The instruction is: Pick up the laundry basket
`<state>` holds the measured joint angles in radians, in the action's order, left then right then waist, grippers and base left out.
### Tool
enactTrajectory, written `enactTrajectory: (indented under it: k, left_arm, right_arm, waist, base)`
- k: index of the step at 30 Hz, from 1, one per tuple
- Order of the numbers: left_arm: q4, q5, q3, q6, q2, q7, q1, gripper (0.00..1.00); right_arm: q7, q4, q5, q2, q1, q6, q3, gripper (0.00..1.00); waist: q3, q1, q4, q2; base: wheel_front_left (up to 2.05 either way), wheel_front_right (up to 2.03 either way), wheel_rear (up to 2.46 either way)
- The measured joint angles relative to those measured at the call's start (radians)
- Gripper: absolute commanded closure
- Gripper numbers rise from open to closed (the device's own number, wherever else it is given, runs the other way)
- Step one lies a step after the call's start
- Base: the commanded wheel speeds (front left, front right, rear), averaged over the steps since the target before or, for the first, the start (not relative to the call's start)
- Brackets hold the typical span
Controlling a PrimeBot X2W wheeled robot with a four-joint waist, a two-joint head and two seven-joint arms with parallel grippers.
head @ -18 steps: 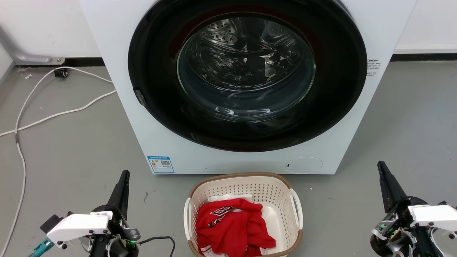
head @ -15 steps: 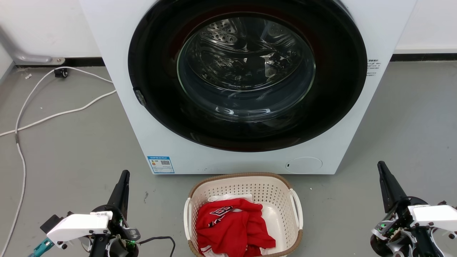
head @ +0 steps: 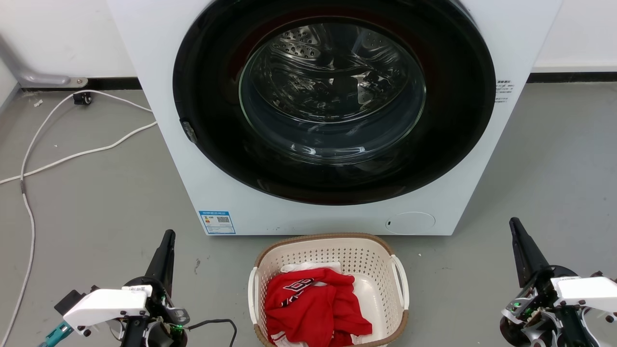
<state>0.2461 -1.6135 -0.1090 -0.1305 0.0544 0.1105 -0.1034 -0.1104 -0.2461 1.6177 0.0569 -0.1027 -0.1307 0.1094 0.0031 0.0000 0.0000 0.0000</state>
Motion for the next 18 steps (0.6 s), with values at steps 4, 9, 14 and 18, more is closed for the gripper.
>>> enactTrajectory:
  k: [4, 9, 14, 18]
  left_arm:
    - [0.000, 0.000, 0.000, 0.000, 0.000, 0.000, 0.000, 1.00]
    - [0.000, 0.000, -0.001, 0.000, -0.001, 0.001, 0.000, 1.00]
    - [0.003, 0.000, 0.000, 0.000, -0.001, 0.001, 0.002, 0.00]
    - [0.035, 0.000, 0.004, 0.000, -0.007, -0.001, 0.032, 0.00]
  right_arm:
    - [0.000, 0.000, 0.000, 0.000, 0.000, 0.000, 0.000, 1.00]
    - [0.000, 0.000, -0.002, -0.001, 0.000, 0.000, 0.001, 1.00]
    - [0.000, -0.002, -0.002, -0.001, 0.002, 0.000, 0.001, 0.00]
    - [0.002, -0.032, -0.002, -0.005, 0.033, 0.000, -0.002, 0.00]
  waist:
    - [0.000, 0.0000, 0.000, 0.0000]
    - [0.000, 0.0000, 0.000, 0.0000]
    - [0.000, 0.0000, 0.000, 0.0000]
    - [0.000, -0.0001, 0.000, 0.0000]
  base:
    - [0.00, 0.00, 0.00]
    - [0.00, 0.00, 0.00]
    - [0.00, 0.00, 0.00]
    - [0.00, 0.00, 0.00]
